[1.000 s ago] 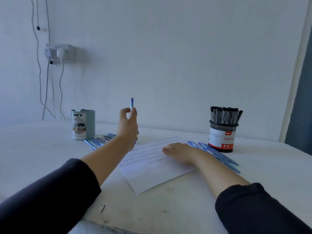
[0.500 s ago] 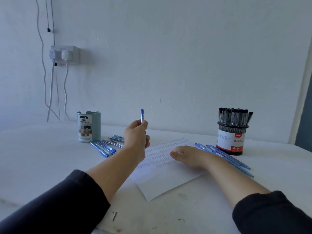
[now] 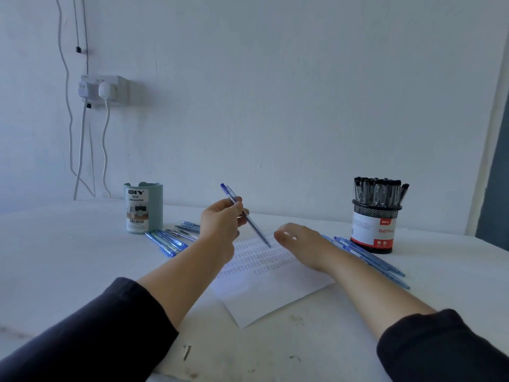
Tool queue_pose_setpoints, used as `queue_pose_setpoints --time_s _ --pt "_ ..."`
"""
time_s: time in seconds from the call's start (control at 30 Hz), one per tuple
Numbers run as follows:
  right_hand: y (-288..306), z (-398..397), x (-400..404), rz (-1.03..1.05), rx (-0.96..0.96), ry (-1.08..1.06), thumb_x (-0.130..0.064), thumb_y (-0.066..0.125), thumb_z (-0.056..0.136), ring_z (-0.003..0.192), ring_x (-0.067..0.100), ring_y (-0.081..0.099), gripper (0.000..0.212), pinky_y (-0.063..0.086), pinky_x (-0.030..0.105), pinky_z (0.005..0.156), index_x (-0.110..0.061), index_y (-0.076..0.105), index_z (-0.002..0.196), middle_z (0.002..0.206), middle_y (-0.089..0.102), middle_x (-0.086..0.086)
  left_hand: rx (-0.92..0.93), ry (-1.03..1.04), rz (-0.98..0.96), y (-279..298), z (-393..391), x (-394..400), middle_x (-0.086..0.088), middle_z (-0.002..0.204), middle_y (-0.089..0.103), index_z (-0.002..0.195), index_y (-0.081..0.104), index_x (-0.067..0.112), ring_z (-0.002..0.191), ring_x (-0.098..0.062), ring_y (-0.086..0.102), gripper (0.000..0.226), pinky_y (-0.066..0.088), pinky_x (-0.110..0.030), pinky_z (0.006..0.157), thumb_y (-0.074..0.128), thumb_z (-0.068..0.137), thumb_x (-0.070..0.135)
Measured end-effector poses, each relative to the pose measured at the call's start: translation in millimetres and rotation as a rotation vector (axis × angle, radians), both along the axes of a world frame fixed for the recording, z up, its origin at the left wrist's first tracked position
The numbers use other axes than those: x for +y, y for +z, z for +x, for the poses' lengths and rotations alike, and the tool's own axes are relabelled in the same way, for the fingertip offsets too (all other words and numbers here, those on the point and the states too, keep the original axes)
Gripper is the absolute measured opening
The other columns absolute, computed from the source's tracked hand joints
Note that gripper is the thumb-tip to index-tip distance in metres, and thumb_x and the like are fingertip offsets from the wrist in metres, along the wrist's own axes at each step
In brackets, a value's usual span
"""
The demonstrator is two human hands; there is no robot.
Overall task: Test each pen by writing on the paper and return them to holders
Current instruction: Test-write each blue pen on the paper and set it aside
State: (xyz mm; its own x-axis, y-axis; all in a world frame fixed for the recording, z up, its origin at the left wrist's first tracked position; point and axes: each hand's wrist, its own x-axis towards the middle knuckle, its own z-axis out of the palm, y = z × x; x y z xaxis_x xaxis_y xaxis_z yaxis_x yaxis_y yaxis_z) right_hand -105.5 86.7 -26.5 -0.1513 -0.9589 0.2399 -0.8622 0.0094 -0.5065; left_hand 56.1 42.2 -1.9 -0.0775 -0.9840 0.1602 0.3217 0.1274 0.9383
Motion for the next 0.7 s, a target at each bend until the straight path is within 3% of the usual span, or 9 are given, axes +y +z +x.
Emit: queue_pose_setpoints --time_s 0.13,0.2,0.27,0.37,0.47,0.53,0.6,0.7 --pt "11 14 6 -0.182 -0.103 0.065 -0.040 0.047 0.096 0.101 0.016 0.056 0.040 0.043 0.031 0.087 -0.022 0.046 0.132 0.103 0.057 -0.007 -0.057 -0.067 -0.068 -4 -5 0 -0.008 0.085 0.067 0.095 0.053 0.014 0.070 -0.016 0.066 0.014 0.044 -0.029 0.069 0.054 0.092 0.001" --pt "13 19 6 -0.246 -0.041 0.044 -0.030 0.054 0.094 0.084 0.015 0.057 0.025 0.047 0.034 0.081 -0.021 0.056 0.117 0.082 0.055 -0.012 -0.069 -0.117 -0.085 -5 -6 1 -0.010 0.086 0.066 0.093 0.051 0.014 0.074 -0.021 0.068 0.017 0.046 -0.030 0.069 0.055 0.090 -0.003" --pt "14 18 6 -0.281 0.024 -0.004 -0.025 0.057 0.092 0.079 0.019 0.060 0.010 0.050 0.037 0.081 -0.020 0.063 0.098 0.074 0.058 -0.010 -0.091 -0.165 -0.097 -5 -5 1 -0.011 0.087 0.065 0.094 0.053 0.012 0.077 -0.024 0.069 0.016 0.048 -0.030 0.068 0.057 0.090 -0.003" --pt "17 11 9 -0.274 0.091 -0.159 -0.025 0.055 0.092 0.088 0.026 0.061 0.015 0.048 0.034 0.080 -0.017 0.068 0.095 0.084 0.063 0.000 -0.217 -0.163 -0.107 -5 -1 -4 -0.007 0.091 0.063 0.111 0.055 0.011 0.076 -0.020 0.066 0.021 0.047 -0.028 0.066 0.059 0.091 0.006" --pt "18 -10 12 -0.250 0.313 -0.443 -0.026 0.053 0.093 0.100 0.028 0.054 0.021 0.039 0.032 0.078 -0.016 0.068 0.104 0.101 0.063 0.006 -0.440 -0.005 -0.135 -8 5 -16 -0.005 0.085 0.057 0.124 0.047 0.015 0.072 -0.019 0.056 0.034 0.042 -0.027 0.057 0.057 0.092 0.012" --pt "18 -25 16 -0.181 0.332 -0.600 -0.019 0.054 0.091 0.101 0.028 0.055 0.020 0.038 0.031 0.078 -0.014 0.066 0.106 0.103 0.063 0.007 -0.599 0.131 -0.185 -12 11 -26 -0.005 0.085 0.054 0.128 0.043 0.014 0.066 -0.019 0.051 0.039 0.045 -0.031 0.057 0.054 0.091 0.010" --pt "20 -39 23 -0.104 0.299 -0.719 -0.014 0.055 0.090 0.107 0.029 0.055 0.019 0.040 0.032 0.085 -0.012 0.061 0.107 0.109 0.063 0.009 -0.751 0.248 -0.211 -15 19 -36 -0.008 0.094 0.056 0.130 0.040 0.014 0.070 -0.023 0.053 0.042 0.052 -0.037 0.070 0.051 0.089 0.011" --pt "20 -55 32 -0.040 0.270 -0.854 -0.012 0.052 0.090 0.116 0.028 0.051 0.022 0.035 0.033 0.095 -0.015 0.057 0.111 0.118 0.060 0.008 -0.992 0.351 -0.179 -16 32 -47 -0.011 0.119 0.055 0.129 0.042 0.018 0.104 -0.032 0.053 0.043 0.044 -0.046 0.094 0.048 0.087 0.016"
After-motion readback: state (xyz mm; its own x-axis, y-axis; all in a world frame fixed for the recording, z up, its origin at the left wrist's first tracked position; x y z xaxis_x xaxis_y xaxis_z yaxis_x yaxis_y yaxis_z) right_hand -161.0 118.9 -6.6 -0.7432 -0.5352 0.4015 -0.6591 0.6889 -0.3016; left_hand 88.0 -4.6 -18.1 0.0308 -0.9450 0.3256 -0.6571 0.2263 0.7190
